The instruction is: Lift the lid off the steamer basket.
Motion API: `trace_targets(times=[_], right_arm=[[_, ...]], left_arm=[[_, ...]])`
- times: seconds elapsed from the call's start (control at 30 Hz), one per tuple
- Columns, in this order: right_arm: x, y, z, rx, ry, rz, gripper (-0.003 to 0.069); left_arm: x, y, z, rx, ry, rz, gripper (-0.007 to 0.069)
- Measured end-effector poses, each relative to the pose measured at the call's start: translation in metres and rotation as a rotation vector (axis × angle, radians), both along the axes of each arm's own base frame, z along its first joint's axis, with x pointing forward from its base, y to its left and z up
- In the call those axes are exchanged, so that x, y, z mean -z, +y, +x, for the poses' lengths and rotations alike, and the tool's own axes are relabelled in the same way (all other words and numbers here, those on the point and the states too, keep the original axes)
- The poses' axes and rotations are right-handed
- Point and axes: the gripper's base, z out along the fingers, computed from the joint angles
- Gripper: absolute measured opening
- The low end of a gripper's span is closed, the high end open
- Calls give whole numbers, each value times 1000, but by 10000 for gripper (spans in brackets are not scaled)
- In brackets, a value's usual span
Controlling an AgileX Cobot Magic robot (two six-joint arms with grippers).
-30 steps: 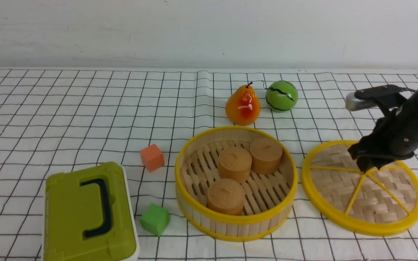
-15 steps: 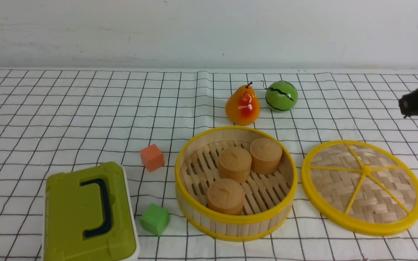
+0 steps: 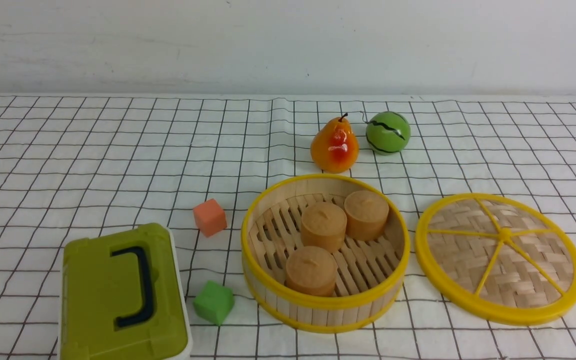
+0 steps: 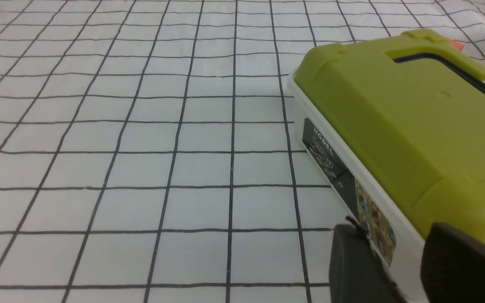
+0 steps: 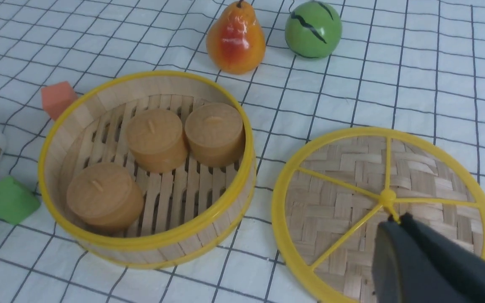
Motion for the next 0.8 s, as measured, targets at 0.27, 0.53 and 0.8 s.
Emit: trace_targets(times=[0.27, 0.53, 0.8], right_arm=[[6, 3, -9, -51, 95, -6, -15], [10, 5, -13, -79, 156, -12, -12], [14, 4, -15, -62, 130, -11, -8]], left_arm=[[0, 0, 0, 0, 0, 0, 239], [0, 0, 0, 0, 0, 0, 239], [0, 0, 0, 0, 0, 0, 239]])
